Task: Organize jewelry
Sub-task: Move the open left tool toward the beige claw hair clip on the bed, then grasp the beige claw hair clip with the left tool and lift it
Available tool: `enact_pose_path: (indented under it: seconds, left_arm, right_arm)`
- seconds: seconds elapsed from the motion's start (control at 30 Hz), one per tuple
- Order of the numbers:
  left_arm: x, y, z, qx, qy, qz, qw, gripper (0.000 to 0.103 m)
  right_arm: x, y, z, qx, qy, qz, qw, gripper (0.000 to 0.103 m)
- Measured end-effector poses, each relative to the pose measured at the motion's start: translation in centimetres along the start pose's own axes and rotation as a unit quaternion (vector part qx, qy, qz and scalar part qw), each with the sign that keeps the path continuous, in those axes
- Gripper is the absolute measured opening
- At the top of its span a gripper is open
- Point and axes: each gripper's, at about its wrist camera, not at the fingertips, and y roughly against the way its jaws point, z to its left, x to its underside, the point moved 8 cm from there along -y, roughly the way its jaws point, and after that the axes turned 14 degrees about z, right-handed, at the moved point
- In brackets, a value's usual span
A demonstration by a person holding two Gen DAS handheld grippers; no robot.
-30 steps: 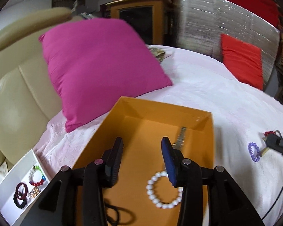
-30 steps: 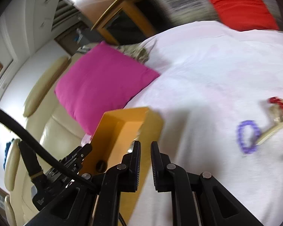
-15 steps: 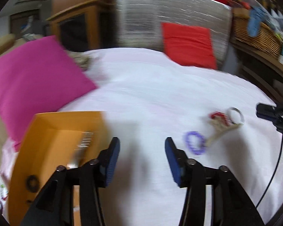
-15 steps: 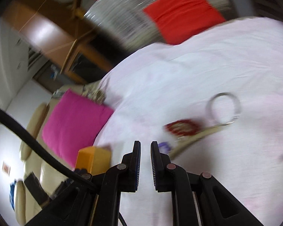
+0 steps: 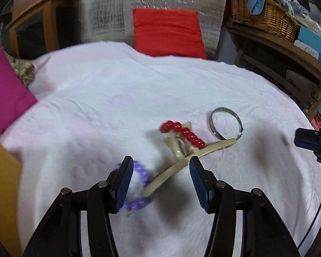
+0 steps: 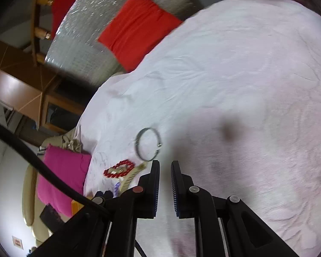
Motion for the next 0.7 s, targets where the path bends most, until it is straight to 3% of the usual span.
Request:
enact_pose_path:
  seconds: [0.13, 0.43, 0.47, 0.53, 0.7]
  left_arm:
    - [0.2, -2.1, -0.7, 0.021, 0.003, 0.037, 0.9991, 0.054]
    - [0.8, -1.5, -2.1, 0.056, -0.025, 0.047, 0.9970, 0.016]
    - [1.2, -1.0, -2.5, 0.076, -0.027, 0.054, 0.9953, 0.011]
    - [1.6, -0.3, -3.1, 0.125, -0.014, 0.071, 0.9896, 0.010]
    - [3.5, 4.2, -4.9, 0.260, -0.017, 0.081, 0.9621, 0.010]
  right_arm:
    - [-0.2, 0.8, -1.2, 0.002, -0.003, 0.000, 1.000, 0.014]
    - [0.0, 0.5, -0.4, -0.002, 0.002, -0.002, 1.000, 0.014]
    - [0.1, 0.5, -0.2, 0.000, 0.006, -0.002, 1.000, 0.014]
    - [0.2, 0.6, 0.2, 0.003, 0.011, -0.007, 1.000, 0.014]
    - [0.4, 1.5, 0.9, 0.006, 0.014, -0.029, 0.999, 0.014]
